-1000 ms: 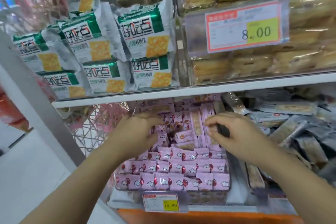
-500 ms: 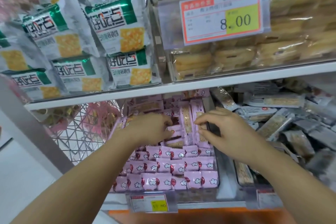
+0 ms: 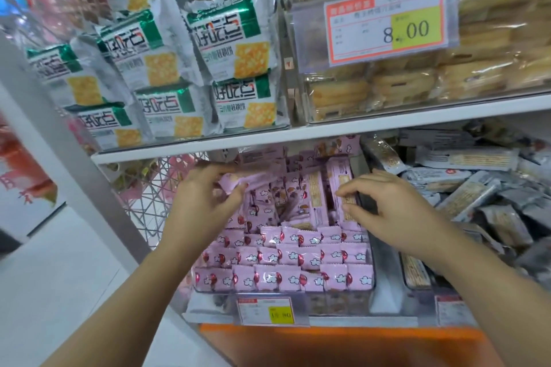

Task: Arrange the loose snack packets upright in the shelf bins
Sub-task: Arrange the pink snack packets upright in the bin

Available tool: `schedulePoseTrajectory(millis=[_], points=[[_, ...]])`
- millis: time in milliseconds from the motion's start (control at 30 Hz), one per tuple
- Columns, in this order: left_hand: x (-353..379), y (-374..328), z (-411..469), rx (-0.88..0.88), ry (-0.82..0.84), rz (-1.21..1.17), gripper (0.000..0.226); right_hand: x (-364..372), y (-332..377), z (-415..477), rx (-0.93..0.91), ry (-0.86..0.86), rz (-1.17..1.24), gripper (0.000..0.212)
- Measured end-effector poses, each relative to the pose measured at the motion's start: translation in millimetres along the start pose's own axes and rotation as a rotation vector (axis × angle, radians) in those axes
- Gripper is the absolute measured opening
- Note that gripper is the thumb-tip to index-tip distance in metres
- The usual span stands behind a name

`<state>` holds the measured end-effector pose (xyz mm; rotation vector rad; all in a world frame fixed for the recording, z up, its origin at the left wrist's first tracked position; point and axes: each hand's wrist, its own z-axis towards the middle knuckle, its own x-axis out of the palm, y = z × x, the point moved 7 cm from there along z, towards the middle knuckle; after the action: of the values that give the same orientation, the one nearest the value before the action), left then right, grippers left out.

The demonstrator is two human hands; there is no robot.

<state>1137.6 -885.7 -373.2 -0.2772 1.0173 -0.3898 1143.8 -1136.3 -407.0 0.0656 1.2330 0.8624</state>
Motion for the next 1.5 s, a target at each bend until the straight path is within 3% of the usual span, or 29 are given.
schedulePoseTrajectory(millis=[133, 233, 333, 400, 467, 533, 667, 800, 933, 1133, 1367, 1500], points=[[3.3, 20.5, 15.5, -0.126, -0.101, -0.113, 0.009, 0.3, 0.0, 0.2, 0.002, -0.017, -0.010, 0.023], [12.8, 19.6, 28.7, -0.184, -0.075, -0.280, 0.023, 0.8, -1.6, 0.7, 0.010, -0.022, -0.007, 0.023], [25.6, 15.0, 42.4, -0.224, -0.023, -0.369, 0.013, 2.0, -3.9, 1.7, 0.014, -0.021, -0.002, 0.023], [35.6, 24.8, 56.5, -0.261, 0.019, -0.293, 0.009, 2.6, -5.6, 2.0, 0.016, -0.020, 0.000, 0.023], [46.9, 40.6, 67.0, -0.322, 0.127, -0.109, 0.018, 2.7, -6.8, 2.5, 0.015, -0.023, 0.001, 0.022], [56.4, 51.5, 69.1, -0.361, 0.212, -0.071, 0.022, 2.5, -7.0, 2.8, 0.013, -0.028, 0.001, 0.022], [55.5, 40.1, 62.0, -0.299, 0.196, -0.199, 0.026, 2.4, -6.1, 4.2, 0.004, -0.037, 0.002, 0.022], [45.1, 6.8, 49.0, -0.089, 0.145, 0.110, 0.032, 1.5, -6.8, 4.2, 0.006, -0.036, 0.006, 0.022], [66.1, -48.7, 16.4, 0.123, 0.353, 0.163, 0.036, 0.7, -7.8, 4.5, 0.018, -0.040, 0.013, 0.023], [119.3, -60.4, 9.4, 0.025, 0.517, 0.155, 0.061, 0.5, -6.4, 2.3, 0.013, -0.039, 0.009, 0.022], [122.9, -60.6, 15.2, -0.123, 0.418, -0.135, 0.060, -2.0, -7.8, 1.6, -0.001, -0.044, 0.030, 0.022], [85.3, -56.8, 12.9, -0.074, 0.258, -0.156, 0.053, -2.6, -8.9, 1.0, 0.008, -0.041, 0.026, 0.023]])
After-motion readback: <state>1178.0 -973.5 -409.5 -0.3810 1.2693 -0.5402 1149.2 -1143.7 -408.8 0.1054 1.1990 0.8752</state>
